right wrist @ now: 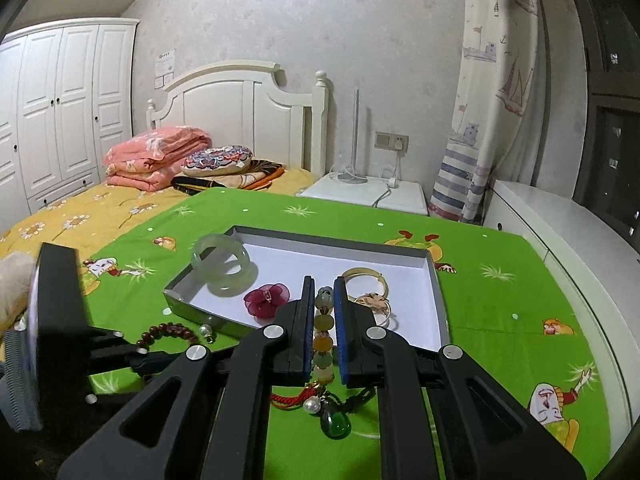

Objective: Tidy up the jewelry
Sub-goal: 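Lift both bead bracelets and carry them toward the gray tray, then lower both bead bracelets into the tray and open both tools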

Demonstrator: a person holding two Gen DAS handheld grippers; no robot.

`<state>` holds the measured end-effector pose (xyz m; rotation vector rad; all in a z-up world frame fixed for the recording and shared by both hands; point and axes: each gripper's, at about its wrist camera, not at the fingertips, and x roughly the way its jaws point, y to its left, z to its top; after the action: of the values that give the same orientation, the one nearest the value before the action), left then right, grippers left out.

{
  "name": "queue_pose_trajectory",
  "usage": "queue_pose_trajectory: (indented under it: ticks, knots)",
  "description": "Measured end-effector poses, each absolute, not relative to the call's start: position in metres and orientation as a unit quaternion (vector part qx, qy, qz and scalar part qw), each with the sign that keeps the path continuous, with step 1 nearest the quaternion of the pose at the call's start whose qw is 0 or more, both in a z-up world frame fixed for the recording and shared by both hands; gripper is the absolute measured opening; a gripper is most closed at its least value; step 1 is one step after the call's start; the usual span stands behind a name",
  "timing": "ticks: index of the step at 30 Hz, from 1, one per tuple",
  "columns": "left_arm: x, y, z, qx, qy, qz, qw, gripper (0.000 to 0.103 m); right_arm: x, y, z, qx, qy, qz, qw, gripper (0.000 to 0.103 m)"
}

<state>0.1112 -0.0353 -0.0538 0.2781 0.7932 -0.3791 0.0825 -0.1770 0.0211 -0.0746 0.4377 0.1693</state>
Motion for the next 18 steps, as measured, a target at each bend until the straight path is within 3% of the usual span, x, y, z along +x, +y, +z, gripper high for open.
queue_pose_trajectory:
  ticks: [6, 18]
  knots:
    - [0.104, -0.030, -0.050, 0.123, 0.355, -0.195, 0.906, 0.011, 0.076, -0.186, 0.022, -0.030, 0.212, 0.084, 0.973, 0.011]
    - [0.132, -0.039, 0.021, 0.083, 0.287, -0.214, 0.930, 0.011, 0.094, -0.196, 0.032, -0.032, 0.211, 0.067, 0.975, 0.011]
